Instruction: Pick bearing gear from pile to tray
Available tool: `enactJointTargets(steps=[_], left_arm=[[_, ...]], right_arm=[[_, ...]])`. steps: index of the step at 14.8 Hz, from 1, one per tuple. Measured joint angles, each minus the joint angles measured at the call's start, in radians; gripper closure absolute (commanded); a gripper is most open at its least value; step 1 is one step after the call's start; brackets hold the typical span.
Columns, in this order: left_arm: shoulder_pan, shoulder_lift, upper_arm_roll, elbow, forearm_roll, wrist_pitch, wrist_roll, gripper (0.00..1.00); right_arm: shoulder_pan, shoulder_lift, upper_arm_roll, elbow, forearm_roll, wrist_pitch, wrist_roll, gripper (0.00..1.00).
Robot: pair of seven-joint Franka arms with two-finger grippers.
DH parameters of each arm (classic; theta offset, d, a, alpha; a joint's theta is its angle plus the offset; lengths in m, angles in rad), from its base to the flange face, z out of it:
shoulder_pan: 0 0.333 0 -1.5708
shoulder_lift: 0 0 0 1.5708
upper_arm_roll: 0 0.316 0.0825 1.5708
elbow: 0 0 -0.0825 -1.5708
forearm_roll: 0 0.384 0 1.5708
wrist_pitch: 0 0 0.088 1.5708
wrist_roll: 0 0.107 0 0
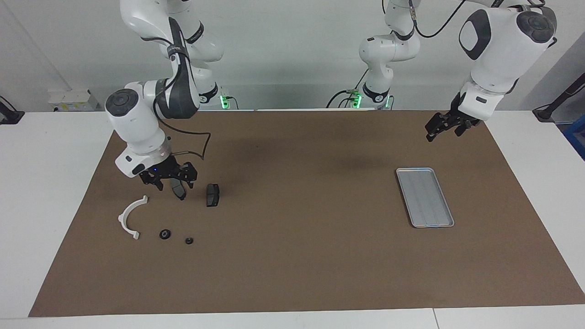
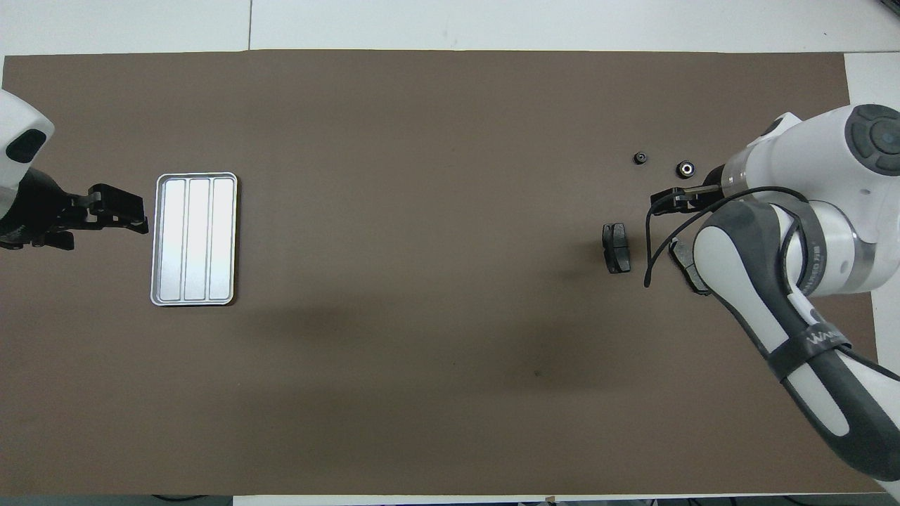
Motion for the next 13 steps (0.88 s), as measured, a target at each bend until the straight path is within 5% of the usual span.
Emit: enactJointTargets(steps=[7, 13], left_arm=[[0.000, 0.000, 0.000, 0.000, 0.000, 0.000, 0.000, 0.00], [0.000, 0.000, 0.000, 0.000, 0.000, 0.000, 0.000, 0.00]], right_arm=[[0.039, 0.152, 0.000, 0.127, -0.125, 0.053, 0.048, 0.03], [0.045, 0.367, -0.001, 0.364, -0.137, -0.055, 0.114, 0.03]])
